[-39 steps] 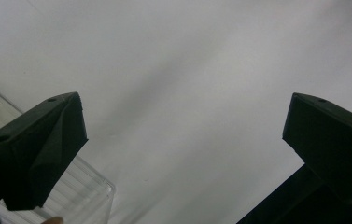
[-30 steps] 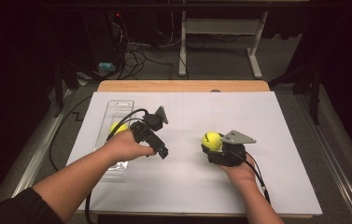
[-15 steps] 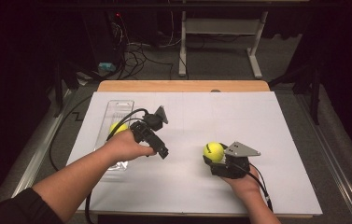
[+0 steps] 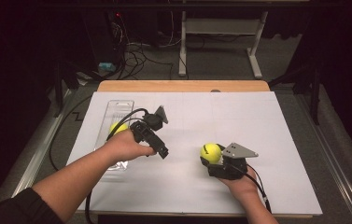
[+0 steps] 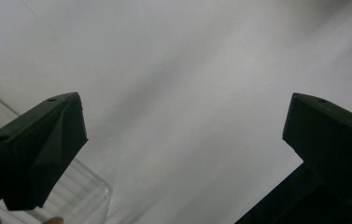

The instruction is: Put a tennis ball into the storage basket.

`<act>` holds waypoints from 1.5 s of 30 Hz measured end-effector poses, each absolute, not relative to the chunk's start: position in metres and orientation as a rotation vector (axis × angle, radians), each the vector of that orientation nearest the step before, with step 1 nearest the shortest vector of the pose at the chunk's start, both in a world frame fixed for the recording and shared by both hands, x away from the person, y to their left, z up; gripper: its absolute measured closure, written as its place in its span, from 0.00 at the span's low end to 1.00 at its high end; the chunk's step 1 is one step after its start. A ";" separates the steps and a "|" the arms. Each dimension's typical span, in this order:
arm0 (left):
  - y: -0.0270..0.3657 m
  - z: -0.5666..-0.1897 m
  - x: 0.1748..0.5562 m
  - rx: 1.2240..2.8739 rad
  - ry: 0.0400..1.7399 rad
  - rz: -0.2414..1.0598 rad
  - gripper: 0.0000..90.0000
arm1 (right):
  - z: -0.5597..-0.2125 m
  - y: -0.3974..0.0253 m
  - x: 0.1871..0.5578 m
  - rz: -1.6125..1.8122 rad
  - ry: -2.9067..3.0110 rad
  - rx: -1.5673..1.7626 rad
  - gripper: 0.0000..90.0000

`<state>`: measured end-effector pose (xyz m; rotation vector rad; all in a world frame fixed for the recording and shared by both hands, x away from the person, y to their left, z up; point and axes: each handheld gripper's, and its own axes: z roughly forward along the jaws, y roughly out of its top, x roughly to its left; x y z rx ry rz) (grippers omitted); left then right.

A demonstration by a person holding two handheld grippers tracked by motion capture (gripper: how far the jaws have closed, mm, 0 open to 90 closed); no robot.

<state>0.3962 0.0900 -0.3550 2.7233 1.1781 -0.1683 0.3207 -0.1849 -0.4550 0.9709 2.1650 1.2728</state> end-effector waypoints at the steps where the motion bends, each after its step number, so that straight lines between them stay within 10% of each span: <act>1: 0.090 -0.355 0.396 2.725 1.180 -0.162 0.01 | -0.455 -0.183 0.321 1.275 2.168 0.968 0.30; 45: 0.092 -0.352 0.395 2.718 1.186 -0.167 0.01 | -0.444 -0.119 0.324 1.352 2.229 0.800 0.30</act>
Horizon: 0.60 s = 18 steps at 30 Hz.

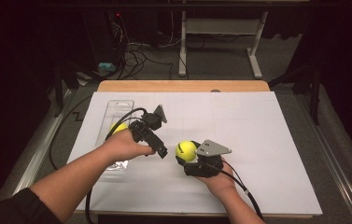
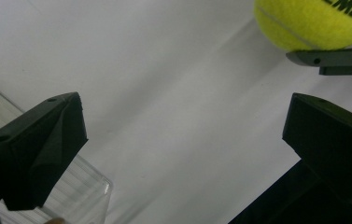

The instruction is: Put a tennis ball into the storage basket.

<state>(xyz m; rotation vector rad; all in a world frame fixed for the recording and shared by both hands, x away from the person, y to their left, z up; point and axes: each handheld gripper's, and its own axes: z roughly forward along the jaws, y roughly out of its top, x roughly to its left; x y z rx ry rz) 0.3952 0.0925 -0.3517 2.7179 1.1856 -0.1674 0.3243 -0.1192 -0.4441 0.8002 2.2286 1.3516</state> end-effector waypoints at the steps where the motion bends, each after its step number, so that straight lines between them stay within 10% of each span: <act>1: 0.092 -0.352 0.395 2.718 1.185 -0.168 0.01 | -0.445 -0.118 0.324 1.361 2.230 0.797 0.30; 18: 0.089 -0.348 0.393 2.716 1.176 -0.164 0.01 | -0.454 -0.105 0.315 1.368 2.288 0.767 0.30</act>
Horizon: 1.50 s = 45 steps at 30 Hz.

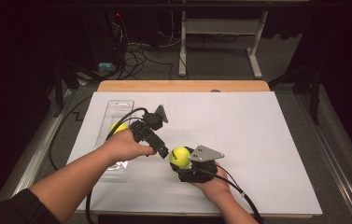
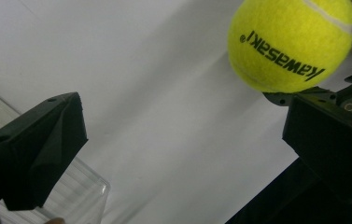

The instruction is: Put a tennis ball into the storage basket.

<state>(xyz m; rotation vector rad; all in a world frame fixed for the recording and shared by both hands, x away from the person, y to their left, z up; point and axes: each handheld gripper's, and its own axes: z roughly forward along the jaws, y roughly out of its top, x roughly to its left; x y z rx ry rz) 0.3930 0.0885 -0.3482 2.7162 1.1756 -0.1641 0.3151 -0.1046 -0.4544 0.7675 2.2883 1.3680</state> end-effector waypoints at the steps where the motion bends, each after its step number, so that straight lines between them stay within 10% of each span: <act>1: 0.088 -0.348 0.393 2.717 1.174 -0.162 0.01 | -0.455 -0.104 0.315 1.367 2.288 0.769 0.30; 45: 0.051 -0.356 0.391 2.756 1.122 -0.235 0.01 | -0.454 -0.094 0.316 1.454 2.278 0.757 0.30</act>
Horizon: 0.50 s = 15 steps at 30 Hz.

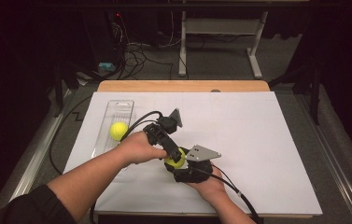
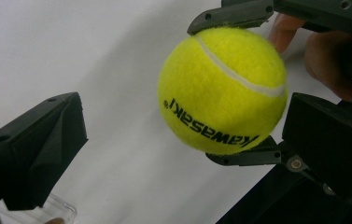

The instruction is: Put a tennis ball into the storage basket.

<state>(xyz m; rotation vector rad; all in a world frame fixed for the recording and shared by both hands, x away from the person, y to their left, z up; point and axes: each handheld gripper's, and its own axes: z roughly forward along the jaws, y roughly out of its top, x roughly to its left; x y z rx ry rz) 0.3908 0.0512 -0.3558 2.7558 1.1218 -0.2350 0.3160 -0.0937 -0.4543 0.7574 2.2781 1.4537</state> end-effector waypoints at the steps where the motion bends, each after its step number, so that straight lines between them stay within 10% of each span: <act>1: 0.050 -0.356 0.391 2.756 1.125 -0.230 0.01 | -0.454 -0.094 0.316 1.455 2.279 0.759 0.30; 15: 0.044 -0.362 0.391 2.751 1.121 -0.259 0.01 | -0.452 -0.094 0.315 1.481 2.268 0.758 0.30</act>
